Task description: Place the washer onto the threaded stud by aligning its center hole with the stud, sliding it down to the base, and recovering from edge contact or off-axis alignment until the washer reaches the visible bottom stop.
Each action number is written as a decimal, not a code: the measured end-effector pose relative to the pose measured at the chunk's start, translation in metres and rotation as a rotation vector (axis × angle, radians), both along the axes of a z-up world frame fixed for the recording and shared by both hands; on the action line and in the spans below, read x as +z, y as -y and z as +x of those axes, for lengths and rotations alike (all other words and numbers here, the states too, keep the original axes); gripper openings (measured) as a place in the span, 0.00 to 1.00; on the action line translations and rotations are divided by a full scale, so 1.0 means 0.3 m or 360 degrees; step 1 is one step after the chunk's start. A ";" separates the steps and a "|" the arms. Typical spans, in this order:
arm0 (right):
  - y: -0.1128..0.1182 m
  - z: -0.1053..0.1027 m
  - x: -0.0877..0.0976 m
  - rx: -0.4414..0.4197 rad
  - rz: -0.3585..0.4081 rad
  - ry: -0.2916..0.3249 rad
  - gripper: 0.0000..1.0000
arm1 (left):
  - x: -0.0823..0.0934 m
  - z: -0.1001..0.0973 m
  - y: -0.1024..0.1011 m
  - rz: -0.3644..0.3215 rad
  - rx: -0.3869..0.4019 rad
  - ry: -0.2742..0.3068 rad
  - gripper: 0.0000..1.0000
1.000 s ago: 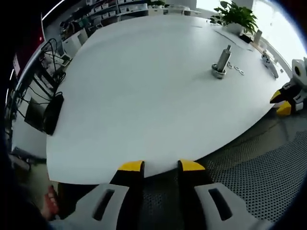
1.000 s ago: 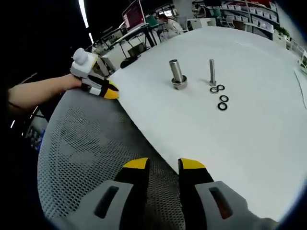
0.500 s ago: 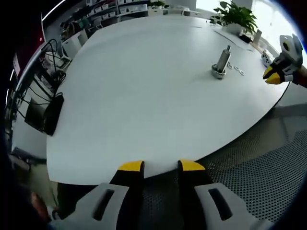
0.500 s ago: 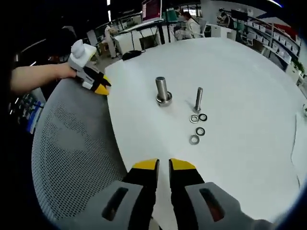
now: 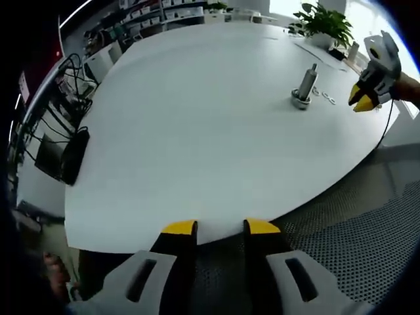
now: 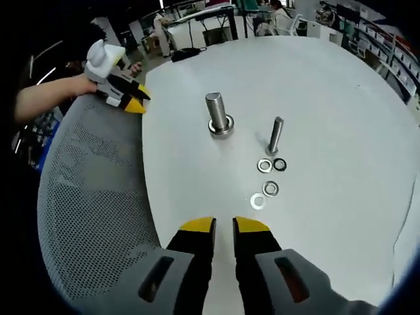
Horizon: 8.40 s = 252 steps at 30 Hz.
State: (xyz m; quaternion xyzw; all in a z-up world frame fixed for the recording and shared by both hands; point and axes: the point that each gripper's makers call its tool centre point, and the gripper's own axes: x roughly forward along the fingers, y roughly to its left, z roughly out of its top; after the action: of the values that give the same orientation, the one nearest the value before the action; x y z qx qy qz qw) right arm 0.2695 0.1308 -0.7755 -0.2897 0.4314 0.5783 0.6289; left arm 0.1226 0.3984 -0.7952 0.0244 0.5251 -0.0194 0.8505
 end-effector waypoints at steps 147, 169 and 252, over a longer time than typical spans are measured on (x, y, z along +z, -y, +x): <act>-0.255 0.163 -0.037 0.0588 -0.0238 0.0285 0.14 | -0.001 0.007 -0.067 0.0141 -0.0004 0.0021 0.07; -0.231 0.117 -0.050 0.0596 -0.0199 0.0273 0.26 | -0.001 0.003 -0.069 0.0133 0.0001 0.0013 0.04; -0.186 0.094 0.107 0.0527 -0.0153 0.0226 0.13 | -0.003 0.002 -0.074 0.0161 -0.0014 0.0004 0.03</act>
State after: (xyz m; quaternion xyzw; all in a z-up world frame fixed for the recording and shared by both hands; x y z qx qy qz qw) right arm 0.2977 0.1867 -0.7434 -0.4266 0.3595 0.6306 0.5395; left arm 0.1231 0.4205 -0.7960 0.0698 0.5241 0.0036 0.8488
